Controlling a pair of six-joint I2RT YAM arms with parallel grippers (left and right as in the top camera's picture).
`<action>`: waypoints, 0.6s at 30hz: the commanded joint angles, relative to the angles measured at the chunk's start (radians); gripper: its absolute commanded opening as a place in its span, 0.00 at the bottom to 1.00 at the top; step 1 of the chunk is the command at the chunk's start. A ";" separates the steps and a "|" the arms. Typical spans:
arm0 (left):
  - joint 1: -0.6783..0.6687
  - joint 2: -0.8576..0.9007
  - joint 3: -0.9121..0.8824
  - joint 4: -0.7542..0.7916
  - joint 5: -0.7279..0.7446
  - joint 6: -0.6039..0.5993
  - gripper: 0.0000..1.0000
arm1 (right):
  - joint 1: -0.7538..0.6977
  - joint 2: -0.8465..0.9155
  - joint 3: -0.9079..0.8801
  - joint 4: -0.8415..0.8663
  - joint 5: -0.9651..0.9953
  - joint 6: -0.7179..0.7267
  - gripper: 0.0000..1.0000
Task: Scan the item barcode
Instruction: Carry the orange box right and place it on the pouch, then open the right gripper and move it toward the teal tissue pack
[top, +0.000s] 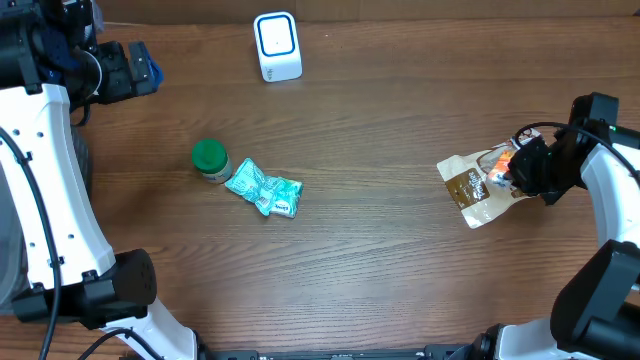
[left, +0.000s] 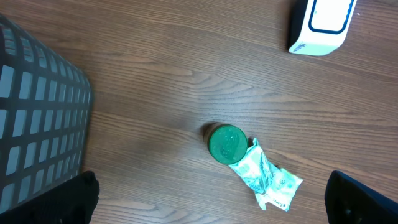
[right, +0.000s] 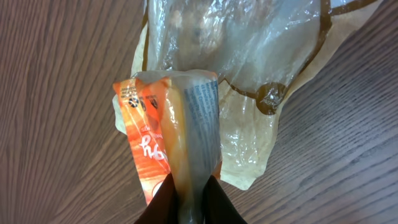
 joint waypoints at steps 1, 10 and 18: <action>-0.007 -0.003 0.001 0.001 -0.006 0.019 0.99 | -0.001 0.023 -0.006 0.005 0.002 -0.006 0.10; -0.007 -0.003 0.001 0.001 -0.006 0.019 0.99 | -0.001 0.027 -0.006 0.001 0.021 -0.025 0.34; -0.007 -0.003 0.001 0.000 -0.006 0.019 0.99 | -0.001 0.027 -0.005 -0.012 0.028 -0.025 0.80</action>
